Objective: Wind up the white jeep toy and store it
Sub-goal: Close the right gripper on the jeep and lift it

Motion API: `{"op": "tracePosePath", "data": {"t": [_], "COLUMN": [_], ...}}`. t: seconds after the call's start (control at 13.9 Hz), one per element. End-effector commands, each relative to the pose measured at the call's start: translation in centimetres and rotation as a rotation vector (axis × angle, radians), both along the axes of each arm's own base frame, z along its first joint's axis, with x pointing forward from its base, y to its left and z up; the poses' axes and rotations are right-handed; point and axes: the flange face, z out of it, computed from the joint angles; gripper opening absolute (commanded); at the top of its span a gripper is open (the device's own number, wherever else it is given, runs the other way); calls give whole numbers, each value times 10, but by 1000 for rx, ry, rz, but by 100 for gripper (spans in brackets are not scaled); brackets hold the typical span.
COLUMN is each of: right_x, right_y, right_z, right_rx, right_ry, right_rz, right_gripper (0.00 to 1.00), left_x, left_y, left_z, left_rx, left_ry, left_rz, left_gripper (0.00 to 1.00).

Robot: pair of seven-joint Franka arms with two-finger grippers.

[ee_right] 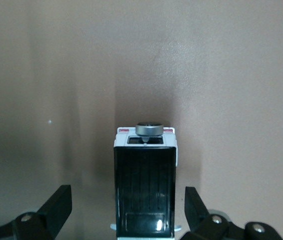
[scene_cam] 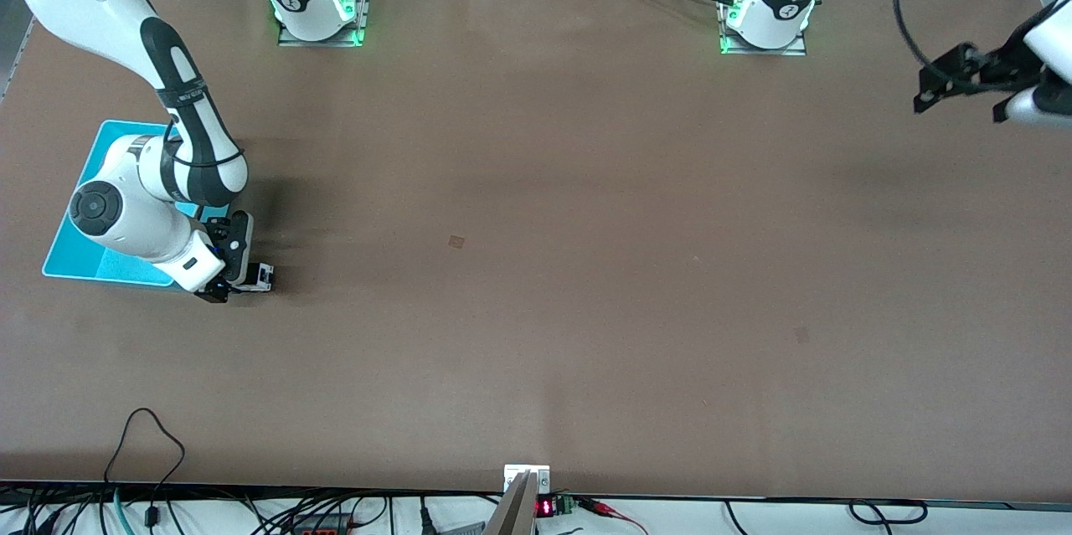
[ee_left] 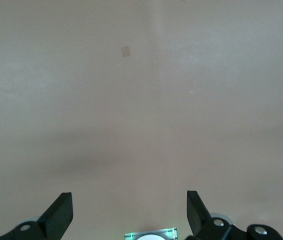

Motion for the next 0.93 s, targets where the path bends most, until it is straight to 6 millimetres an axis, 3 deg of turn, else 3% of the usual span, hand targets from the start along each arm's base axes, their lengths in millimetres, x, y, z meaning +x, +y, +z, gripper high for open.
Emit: {"op": "tracePosePath", "data": {"t": [0.0,0.14,0.22,0.29,0.57,0.86], "right_x": [-2,-1,-1,-1,9,29], "right_y": [-9,-10,-11,-11,1,25], "right_z": [-8,-11,-11,-10,6,67], "right_rx": [1,3,4,3,8,24], "right_ry": [-12,-22,-22,-24,-53,-159], "right_rz": [26,57,56,57,74,90], "right_gripper": [84,33,13,3,0,0], "left_x": [13,10,13,16,26,29], "left_y": [-8,-16,-16,-11,-1,-5], "left_z": [-11,-8,-16,-21,-33,-37], "left_rx": [-48,-46,-44,-41,-24,-21], "left_ry": [22,22,37,45,59,62], "left_rz": [-26,-14,-1,10,31,23], "left_gripper": [100,100,100,100,100,100]}}
